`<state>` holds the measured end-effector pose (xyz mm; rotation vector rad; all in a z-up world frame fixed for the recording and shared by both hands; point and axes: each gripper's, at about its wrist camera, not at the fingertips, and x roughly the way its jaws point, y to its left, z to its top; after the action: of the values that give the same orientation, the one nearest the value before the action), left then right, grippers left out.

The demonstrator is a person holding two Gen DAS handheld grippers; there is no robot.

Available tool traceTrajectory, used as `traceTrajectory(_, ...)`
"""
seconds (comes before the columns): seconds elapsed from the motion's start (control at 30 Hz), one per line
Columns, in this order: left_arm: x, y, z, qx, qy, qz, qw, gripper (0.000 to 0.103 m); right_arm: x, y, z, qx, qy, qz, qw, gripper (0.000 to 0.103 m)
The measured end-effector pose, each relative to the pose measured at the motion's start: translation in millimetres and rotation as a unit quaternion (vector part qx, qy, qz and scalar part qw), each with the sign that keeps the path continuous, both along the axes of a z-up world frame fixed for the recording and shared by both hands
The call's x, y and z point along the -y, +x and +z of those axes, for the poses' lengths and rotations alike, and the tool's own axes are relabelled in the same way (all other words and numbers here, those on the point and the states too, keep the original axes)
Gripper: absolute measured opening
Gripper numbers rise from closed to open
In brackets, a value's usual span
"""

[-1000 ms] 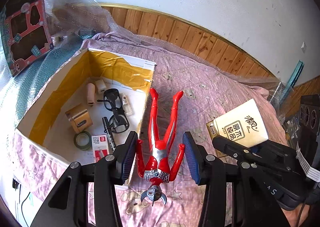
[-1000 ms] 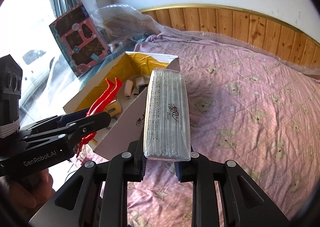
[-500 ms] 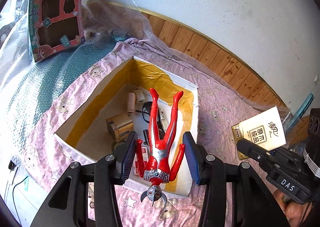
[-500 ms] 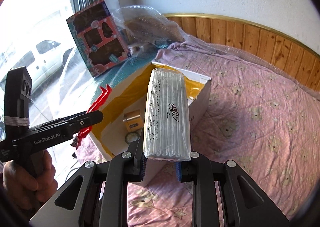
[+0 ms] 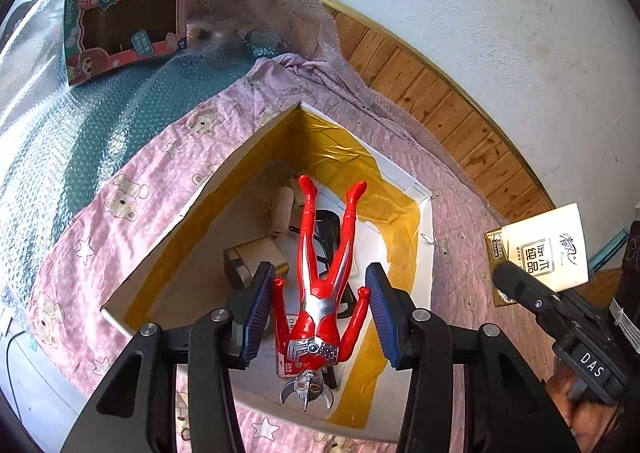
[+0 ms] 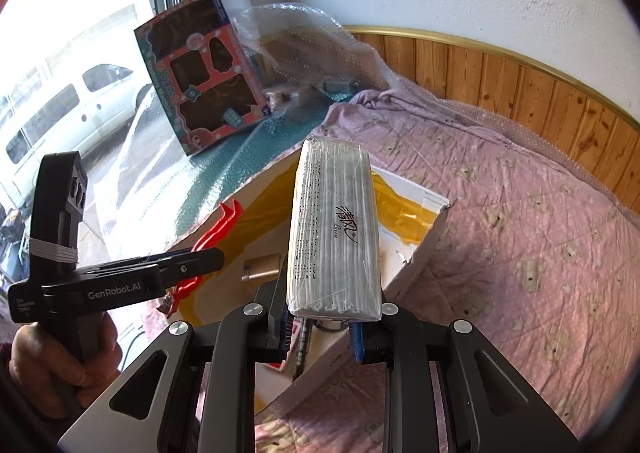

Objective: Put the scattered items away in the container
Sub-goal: 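Lower into the box and open the left tool on the toy while the right tool releases the tissue pack, then withdraw both open tools from the box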

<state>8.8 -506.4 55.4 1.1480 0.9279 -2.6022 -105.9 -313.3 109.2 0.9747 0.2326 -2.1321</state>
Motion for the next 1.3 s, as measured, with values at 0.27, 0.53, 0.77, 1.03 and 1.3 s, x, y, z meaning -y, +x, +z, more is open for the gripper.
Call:
traceTrajectory(0.27,-2,-35,-21,0.03,0.064,-0.01,0.9975,0.048,28,-45,-24,0.009,0.058,0.026,0.998,0.023)
traceTrajectory(0.53,0,-69,-34,0.057,0.064,-0.005,0.9963,0.049,42,-80,-62,0.031,0.114,0.034,0.992,0.024)
traceTrajectory(0.77,-1,-91,-50,0.091,0.03,-0.006,0.9954,0.049,49,-97,-75,0.025,0.137,0.038,0.989,0.027)
traceTrajectory(1.03,8,-91,-57,0.108,0.031,0.0,0.9937,0.065,34,-103,-69,0.022,0.121,0.021,0.992,0.051)
traceTrajectory(1.3,-7,-58,-26,0.08,-0.022,-0.004,0.9966,0.065,18,-69,-57,-0.003,0.134,0.038,0.99,0.051)
